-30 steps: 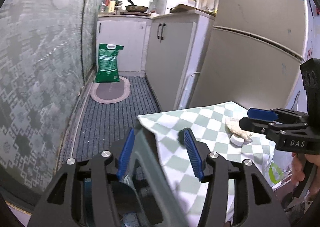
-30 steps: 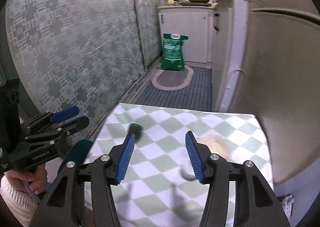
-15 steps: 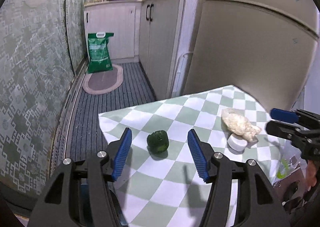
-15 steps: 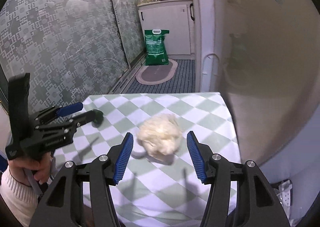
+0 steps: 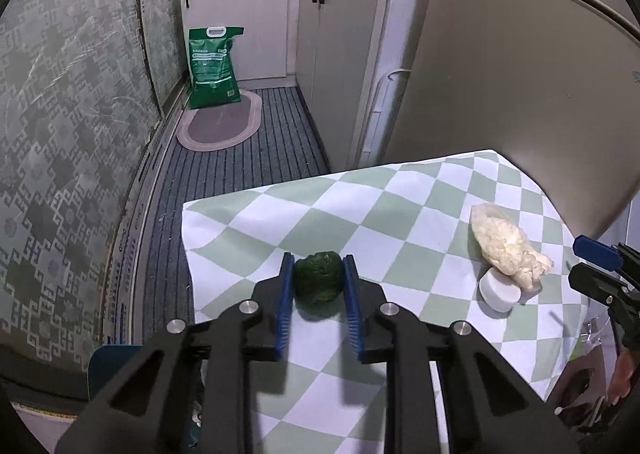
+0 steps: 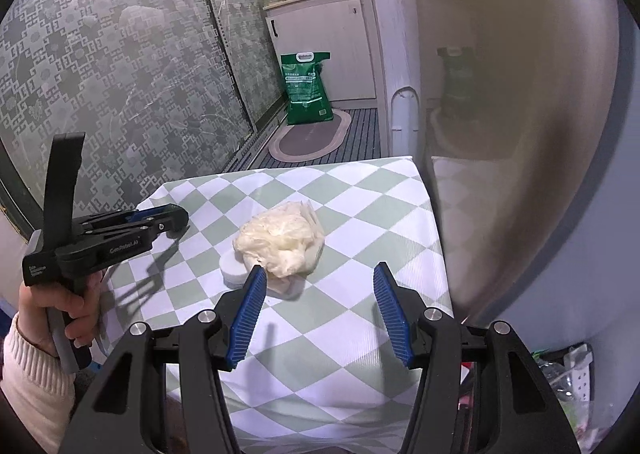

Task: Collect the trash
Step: 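Close the right gripper on the crumpled white bag, then drop the green pepper into the bin with the left gripper while the right tool carries the white bag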

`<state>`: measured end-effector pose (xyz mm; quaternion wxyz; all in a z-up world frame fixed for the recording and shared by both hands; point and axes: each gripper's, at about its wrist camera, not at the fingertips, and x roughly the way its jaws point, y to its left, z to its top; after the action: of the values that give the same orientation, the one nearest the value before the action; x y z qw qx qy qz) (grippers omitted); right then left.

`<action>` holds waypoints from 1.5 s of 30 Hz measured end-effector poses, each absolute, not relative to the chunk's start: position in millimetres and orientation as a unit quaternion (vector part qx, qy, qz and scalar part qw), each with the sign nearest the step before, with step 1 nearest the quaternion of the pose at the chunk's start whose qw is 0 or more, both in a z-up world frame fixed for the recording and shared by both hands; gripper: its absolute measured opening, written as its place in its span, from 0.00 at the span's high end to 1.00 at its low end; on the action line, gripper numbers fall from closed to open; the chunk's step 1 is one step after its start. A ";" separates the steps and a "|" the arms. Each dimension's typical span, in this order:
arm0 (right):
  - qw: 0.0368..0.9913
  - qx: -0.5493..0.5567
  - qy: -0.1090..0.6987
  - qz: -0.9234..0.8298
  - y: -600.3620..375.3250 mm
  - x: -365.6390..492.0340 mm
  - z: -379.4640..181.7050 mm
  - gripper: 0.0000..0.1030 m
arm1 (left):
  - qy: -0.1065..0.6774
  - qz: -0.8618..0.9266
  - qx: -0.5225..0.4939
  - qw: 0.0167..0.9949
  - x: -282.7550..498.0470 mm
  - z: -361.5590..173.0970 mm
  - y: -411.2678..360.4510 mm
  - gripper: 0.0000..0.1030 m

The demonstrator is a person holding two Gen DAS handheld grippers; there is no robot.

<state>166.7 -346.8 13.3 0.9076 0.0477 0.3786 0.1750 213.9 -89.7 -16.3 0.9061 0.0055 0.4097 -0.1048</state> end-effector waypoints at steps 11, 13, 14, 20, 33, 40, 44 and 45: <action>0.898 0.090 0.384 0.198 -342.8 177.4 0.1 0.48 | 0.369 -0.120 -0.006 0.922 197.5 -9.5 -89.3 0.76; 0.897 0.092 0.383 0.201 -339.1 178.2 1.6 0.51 | 0.362 -0.128 -0.011 0.923 192.6 -7.7 -89.8 0.76; 0.897 0.090 0.382 0.201 -337.5 179.0 2.1 0.51 | 0.361 -0.130 -0.012 0.924 191.0 -6.9 -89.6 0.76; 0.900 0.074 0.388 0.186 -324.9 184.9 2.6 0.63 | 0.349 -0.152 -0.012 0.925 177.5 -4.4 -90.7 0.76; 0.909 0.050 0.376 0.173 -313.0 187.4 15.2 0.91 | 0.305 -0.173 -0.023 0.936 148.5 13.2 -68.1 0.76; 0.919 0.040 0.351 0.176 -310.6 178.6 40.0 0.91 | 0.301 -0.155 -0.050 0.940 132.1 17.6 -36.2 0.76; 0.923 0.039 0.337 0.183 -305.1 174.0 55.3 0.91 | 0.307 -0.140 -0.041 0.941 125.8 10.1 -22.0 0.76; 0.924 0.039 0.332 0.186 -303.2 172.7 60.7 0.91 | 0.308 -0.136 -0.041 0.941 125.6 8.5 -17.8 0.76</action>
<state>172.7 -303.2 60.7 0.9237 0.0392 0.3325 0.1862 125.6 -17.8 8.5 0.9406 -0.0414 0.3084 -0.1358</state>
